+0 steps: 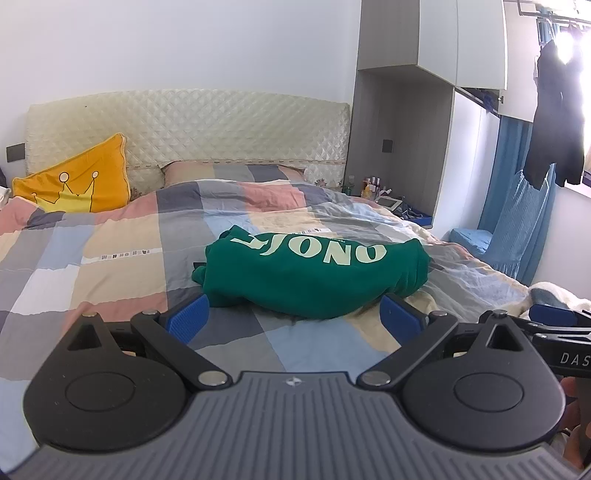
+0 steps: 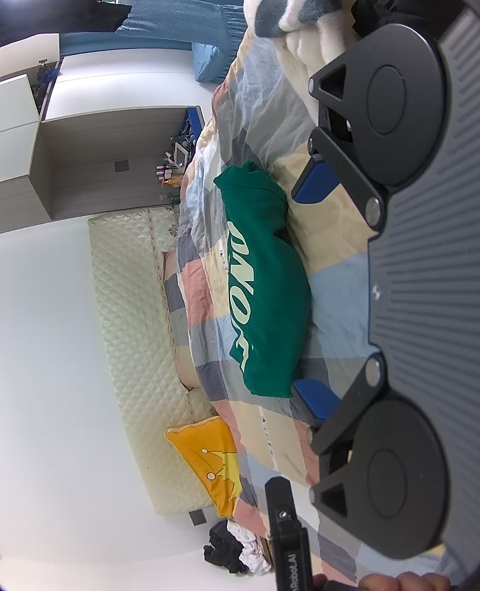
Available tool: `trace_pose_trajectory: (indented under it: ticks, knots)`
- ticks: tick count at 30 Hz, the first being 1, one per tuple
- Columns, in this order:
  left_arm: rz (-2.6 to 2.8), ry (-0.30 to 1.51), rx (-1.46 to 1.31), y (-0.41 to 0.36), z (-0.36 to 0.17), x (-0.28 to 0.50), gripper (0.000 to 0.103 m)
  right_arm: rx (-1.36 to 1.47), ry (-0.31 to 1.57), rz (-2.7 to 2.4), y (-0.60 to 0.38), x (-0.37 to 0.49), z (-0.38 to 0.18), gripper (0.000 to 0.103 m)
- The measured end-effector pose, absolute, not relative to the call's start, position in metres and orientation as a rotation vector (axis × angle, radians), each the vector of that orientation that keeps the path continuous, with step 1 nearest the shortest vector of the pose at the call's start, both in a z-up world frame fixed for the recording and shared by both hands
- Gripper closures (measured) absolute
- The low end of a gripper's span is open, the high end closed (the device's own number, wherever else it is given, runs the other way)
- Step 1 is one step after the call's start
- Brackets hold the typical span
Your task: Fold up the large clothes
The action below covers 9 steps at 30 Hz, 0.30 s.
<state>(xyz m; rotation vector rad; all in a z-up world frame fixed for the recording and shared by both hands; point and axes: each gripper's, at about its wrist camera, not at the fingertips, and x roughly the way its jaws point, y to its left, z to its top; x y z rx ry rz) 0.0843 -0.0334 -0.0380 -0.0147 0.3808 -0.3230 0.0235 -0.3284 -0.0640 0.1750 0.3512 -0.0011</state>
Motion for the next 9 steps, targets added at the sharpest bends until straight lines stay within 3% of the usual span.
trace_pose_trajectory:
  ticks: [9]
  knots:
    - [-0.342,0.384,0.003,-0.0312,-0.0395,0.0840,0.002,0.186,0.355,0.001,-0.3304,0.0225,-0.0647,0.000]
